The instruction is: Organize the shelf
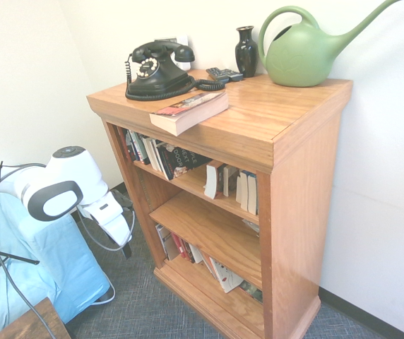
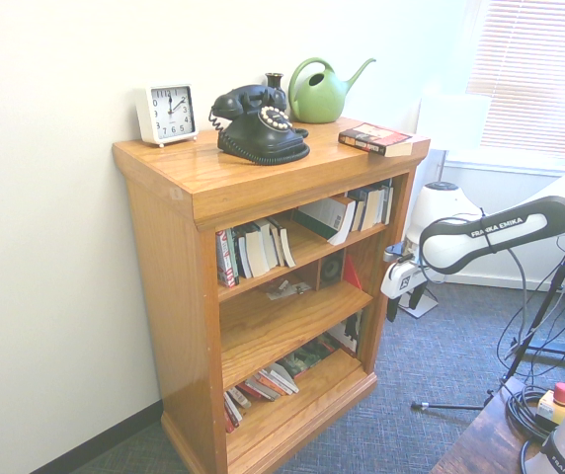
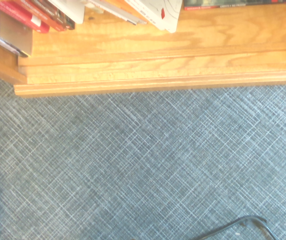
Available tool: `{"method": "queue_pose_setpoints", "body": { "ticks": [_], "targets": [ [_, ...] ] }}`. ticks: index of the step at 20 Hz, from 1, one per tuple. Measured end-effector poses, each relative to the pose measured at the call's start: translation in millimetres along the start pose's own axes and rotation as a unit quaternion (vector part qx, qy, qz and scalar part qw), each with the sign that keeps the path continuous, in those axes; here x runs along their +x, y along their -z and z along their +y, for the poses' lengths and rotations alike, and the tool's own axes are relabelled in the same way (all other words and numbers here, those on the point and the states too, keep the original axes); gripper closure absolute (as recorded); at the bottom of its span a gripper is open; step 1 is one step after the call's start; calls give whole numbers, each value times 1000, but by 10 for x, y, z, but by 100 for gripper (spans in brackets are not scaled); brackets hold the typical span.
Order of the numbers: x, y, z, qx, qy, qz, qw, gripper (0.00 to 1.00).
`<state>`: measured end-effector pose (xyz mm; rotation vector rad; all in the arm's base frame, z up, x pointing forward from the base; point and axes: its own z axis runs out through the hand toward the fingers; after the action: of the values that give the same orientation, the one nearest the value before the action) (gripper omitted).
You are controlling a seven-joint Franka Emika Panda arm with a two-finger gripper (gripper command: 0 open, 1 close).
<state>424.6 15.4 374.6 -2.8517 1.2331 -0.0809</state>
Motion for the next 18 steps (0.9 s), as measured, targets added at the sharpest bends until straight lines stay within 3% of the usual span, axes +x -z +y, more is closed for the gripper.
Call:
{"method": "queue_pose_setpoints", "body": {
  "ticks": [5,10,13,18],
  "targets": [
    [102,33,33,-21,-9,32,999,0],
    [486,438,119,-74,-15,143,987,0],
    [619,861,84,-118,-12,220,968,0],
    [635,1368,-49,-199,-4,336,921,0]
  ]
}}
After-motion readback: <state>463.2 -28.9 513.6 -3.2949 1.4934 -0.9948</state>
